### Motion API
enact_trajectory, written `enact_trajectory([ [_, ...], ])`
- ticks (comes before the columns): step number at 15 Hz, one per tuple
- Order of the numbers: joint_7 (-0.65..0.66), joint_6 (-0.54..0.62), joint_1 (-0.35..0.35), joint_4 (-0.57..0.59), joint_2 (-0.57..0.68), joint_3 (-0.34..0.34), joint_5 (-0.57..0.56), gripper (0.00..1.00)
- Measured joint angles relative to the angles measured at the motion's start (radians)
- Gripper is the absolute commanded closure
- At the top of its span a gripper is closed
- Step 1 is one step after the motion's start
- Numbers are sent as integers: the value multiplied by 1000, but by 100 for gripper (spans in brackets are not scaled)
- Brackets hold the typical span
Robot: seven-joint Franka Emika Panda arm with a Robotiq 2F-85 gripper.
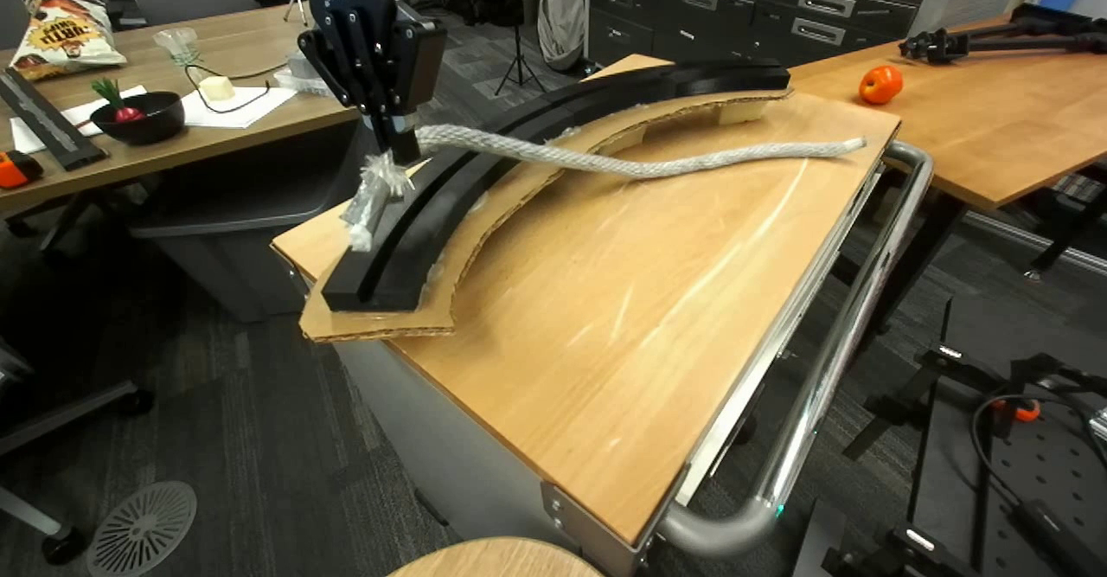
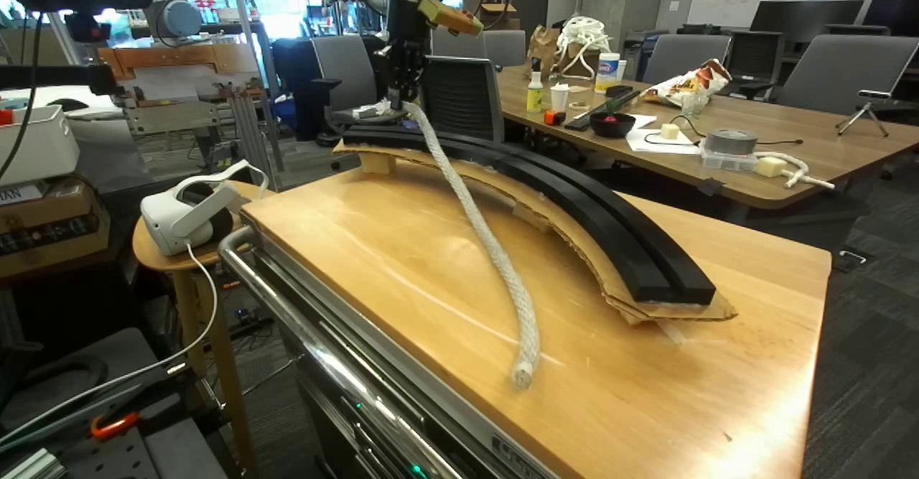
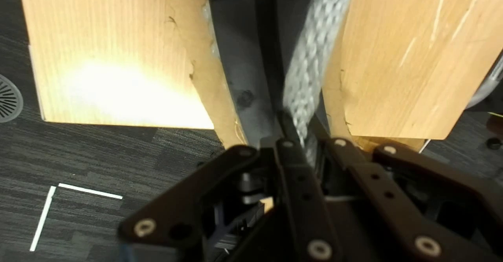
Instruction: Lay the rope on the black board
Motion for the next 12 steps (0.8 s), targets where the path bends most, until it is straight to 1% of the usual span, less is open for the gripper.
enact_trajectory([
  [5,-9,-72,16,51,53,6,0,97],
  [12,-9,-103,28,102,112,7,0,97],
])
